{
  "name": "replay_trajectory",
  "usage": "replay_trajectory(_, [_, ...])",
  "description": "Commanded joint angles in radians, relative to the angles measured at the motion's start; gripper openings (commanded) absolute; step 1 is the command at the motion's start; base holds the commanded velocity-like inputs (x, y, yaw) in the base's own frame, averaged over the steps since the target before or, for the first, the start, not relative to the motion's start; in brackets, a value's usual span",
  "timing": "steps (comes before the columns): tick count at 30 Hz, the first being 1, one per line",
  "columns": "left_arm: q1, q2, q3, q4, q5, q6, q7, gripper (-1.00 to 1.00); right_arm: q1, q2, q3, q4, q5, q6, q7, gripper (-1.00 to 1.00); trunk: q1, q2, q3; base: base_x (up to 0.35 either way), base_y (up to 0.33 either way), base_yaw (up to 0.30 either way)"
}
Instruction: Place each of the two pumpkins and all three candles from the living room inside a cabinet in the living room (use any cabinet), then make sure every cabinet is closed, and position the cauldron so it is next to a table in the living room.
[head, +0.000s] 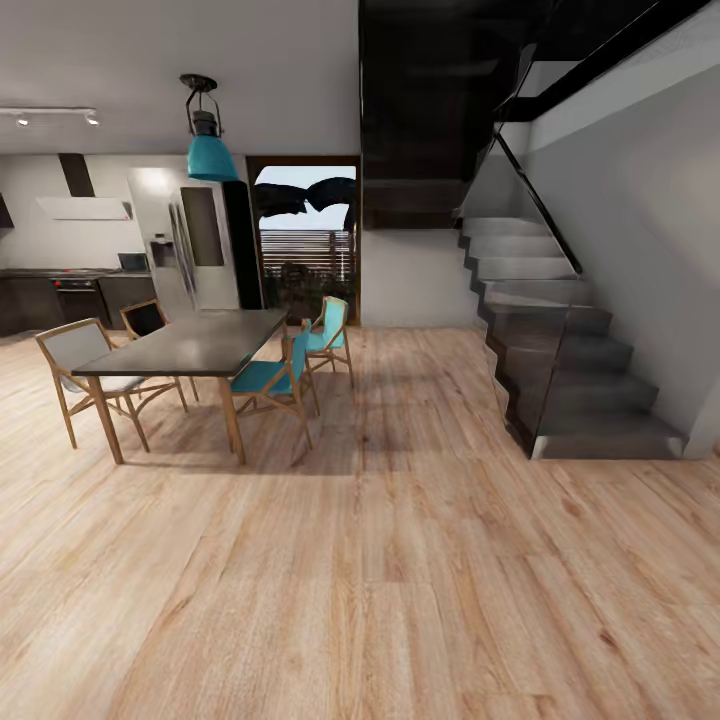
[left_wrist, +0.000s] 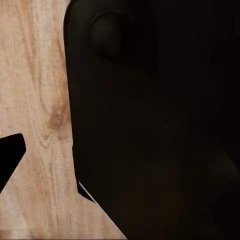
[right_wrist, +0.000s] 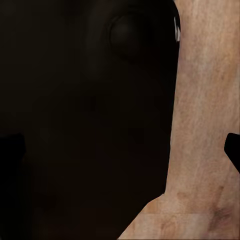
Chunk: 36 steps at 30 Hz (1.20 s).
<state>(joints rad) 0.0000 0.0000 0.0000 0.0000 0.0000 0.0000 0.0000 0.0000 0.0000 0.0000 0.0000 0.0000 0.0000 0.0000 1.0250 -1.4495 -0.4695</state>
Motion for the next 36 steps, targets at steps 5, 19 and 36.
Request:
replay_trajectory(5, [-0.004, 0.001, 0.002, -0.001, -0.001, 0.005, 0.000, 1.00, -0.001, -0.003, 0.003, -0.002, 0.000, -0.005, 0.000, 1.00, 0.000, -0.001, -0.001, 0.000, 0.000, 0.000])
replay_trajectory(19, [0.003, 0.017, 0.004, -0.032, 0.009, 0.002, -0.003, 1.00, -0.018, -0.002, 0.015, 0.002, 0.019, -0.057, -0.002, 1.00, 0.000, -0.001, -0.007, 0.000, 0.000, 0.067])
replay_trajectory(36, [0.003, 0.014, 0.003, -0.032, 0.012, -0.017, -0.009, 1.00, -0.018, -0.002, 0.074, 0.002, 0.031, -0.120, -0.004, 1.00, 0.000, -0.001, -0.034, 0.000, 0.000, 0.053])
